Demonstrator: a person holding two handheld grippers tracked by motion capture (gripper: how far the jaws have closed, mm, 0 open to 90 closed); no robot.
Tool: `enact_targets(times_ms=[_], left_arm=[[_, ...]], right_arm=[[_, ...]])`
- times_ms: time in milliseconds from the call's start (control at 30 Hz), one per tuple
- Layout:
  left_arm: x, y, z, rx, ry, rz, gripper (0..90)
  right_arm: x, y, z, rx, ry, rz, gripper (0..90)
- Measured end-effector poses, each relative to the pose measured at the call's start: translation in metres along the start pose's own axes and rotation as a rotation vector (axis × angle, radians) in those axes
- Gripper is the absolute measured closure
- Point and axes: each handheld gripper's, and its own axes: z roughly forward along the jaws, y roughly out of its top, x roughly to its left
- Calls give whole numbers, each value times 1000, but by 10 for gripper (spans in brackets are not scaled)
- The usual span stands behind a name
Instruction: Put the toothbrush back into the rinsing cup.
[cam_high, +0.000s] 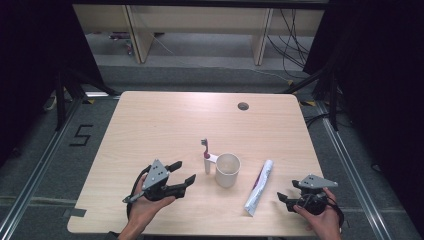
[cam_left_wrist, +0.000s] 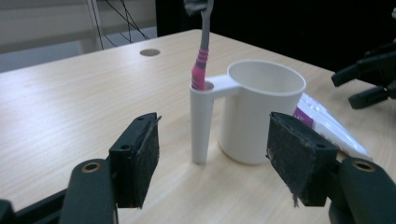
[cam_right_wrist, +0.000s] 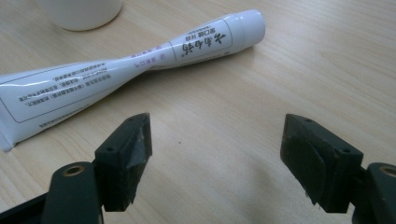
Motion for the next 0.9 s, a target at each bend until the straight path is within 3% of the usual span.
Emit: enact_targets(times_ms=[200, 467, 667, 767, 900], left_arm=[[-1, -10, -11, 19, -7, -7, 308], [-1, -20, -22, 38, 17, 9, 303], [-4, -30, -26, 53, 10, 10, 299], [-6, -34, -28, 68, 8, 16, 292], [-8, -40, -31, 95, -5, 28, 278]], right_arm=[[0, 0, 0, 4, -8, 9, 260], [1, 0, 0, 5, -10, 15, 261], [-2, 1, 1, -3, 11, -18, 280], [-2, 1, 0, -14, -18, -36, 281], [-2, 2, -1, -17, -17, -34, 283]])
